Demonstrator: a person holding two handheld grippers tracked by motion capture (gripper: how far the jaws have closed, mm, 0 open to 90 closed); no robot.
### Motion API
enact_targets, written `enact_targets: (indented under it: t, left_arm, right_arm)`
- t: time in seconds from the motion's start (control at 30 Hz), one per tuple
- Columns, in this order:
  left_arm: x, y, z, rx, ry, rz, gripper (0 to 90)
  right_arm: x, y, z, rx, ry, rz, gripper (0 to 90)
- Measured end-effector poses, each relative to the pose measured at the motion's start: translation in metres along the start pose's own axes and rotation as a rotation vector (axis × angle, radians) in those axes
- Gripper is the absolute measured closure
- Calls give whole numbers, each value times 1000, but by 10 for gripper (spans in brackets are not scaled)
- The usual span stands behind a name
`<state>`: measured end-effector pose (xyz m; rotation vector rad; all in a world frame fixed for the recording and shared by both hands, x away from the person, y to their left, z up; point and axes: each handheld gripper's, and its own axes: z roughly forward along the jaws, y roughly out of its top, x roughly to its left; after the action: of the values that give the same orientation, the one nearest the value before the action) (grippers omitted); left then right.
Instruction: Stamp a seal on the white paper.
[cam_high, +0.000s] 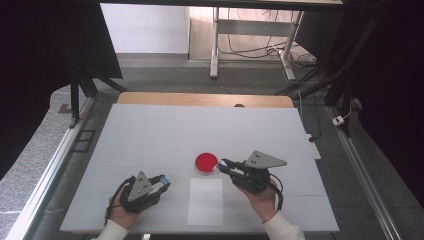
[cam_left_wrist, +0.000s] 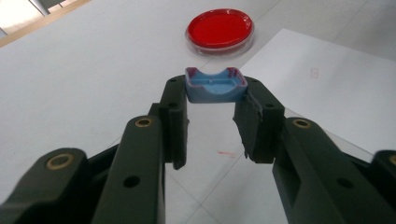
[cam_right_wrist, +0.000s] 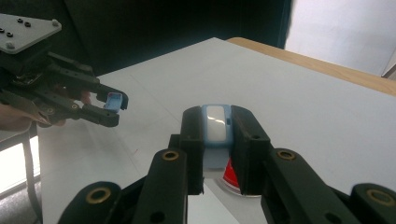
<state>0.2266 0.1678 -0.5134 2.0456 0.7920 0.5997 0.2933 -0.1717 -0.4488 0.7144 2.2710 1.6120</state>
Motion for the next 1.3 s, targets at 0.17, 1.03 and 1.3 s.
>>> enact_targets:
  t: [0.17,1.03,1.3]
  left_arm:
    - [-5,4,6,6,-14,19,644]
    - [-3,3,5,4,-16,8,643]
    - [-3,2,5,5,-16,5,644]
  right_arm:
    - [1,0,1,0,4,-3,750]
    - [24,-19,25,165,91,-47,750]
    - [29,-25,29,214,95,-77,750]
